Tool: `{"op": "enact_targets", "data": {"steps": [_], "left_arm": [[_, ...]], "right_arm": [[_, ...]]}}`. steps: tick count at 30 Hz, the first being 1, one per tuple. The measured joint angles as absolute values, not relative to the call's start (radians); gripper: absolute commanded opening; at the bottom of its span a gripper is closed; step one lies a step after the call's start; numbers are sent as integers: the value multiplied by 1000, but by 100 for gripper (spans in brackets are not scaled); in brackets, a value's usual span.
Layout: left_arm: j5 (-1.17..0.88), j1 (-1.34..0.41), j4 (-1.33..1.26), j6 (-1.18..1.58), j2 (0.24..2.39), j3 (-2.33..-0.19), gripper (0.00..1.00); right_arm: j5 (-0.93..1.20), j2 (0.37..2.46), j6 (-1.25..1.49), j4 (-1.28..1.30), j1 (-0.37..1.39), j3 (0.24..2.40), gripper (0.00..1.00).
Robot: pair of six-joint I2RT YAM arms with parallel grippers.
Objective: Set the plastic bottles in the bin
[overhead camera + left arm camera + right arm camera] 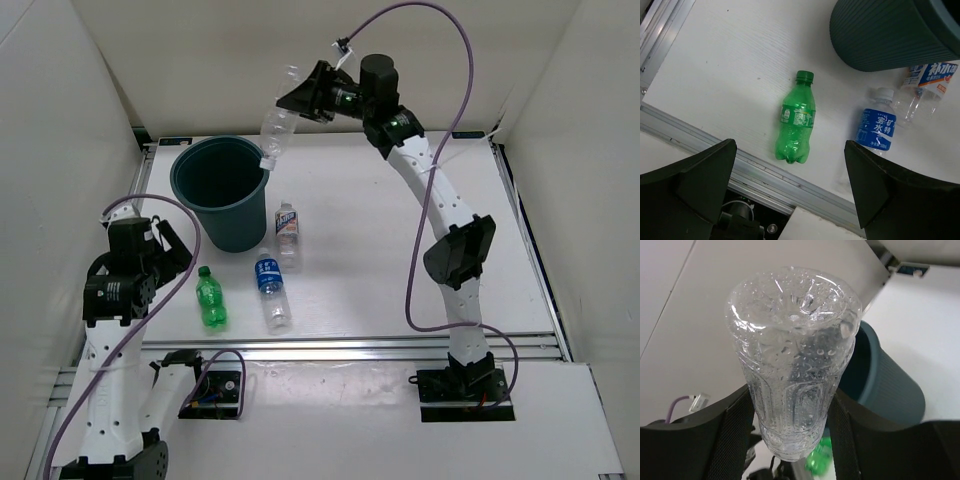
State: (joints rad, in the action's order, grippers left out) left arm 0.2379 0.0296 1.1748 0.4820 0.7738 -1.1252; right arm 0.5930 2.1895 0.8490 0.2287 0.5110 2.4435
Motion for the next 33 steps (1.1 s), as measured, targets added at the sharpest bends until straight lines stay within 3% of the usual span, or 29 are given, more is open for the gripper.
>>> {"op": "enact_targets", "data": {"steps": [4, 8, 11, 12, 17, 22, 25, 28, 31, 33], "left_arm": [[220, 30, 1190, 415, 816, -1183, 100], [200, 30, 1203, 369, 849, -1224, 100], [181, 30, 1206, 353, 876, -1268, 100], [175, 30, 1204, 349, 882, -1280, 100], [167, 30, 1228, 370, 898, -1334, 100], [168, 30, 1262, 461, 889, -1358, 100], [168, 30, 1255, 511, 836, -1324, 100], [168, 30, 1258, 549, 769, -1275, 100], [170, 30, 1257, 584, 730, -1236, 100], [172, 30, 1258, 601, 723, -1212, 100]], "right_arm": [[456, 2193, 791, 147, 595, 2449, 29], [310, 2242, 670, 51, 678, 2501, 40], [226, 2267, 573, 3, 733, 2508, 96], [204, 2273, 531, -1, 749, 2508, 100], [89, 2259, 312, 51, 823, 2477, 100], [-33, 2084, 301, 179, 823, 2272, 100], [-31, 1950, 495, 295, 682, 2163, 100], [116, 1862, 657, 350, 447, 2042, 100], [211, 1883, 701, 415, 315, 1968, 100], [260, 1946, 688, 469, 326, 1954, 100]]}}
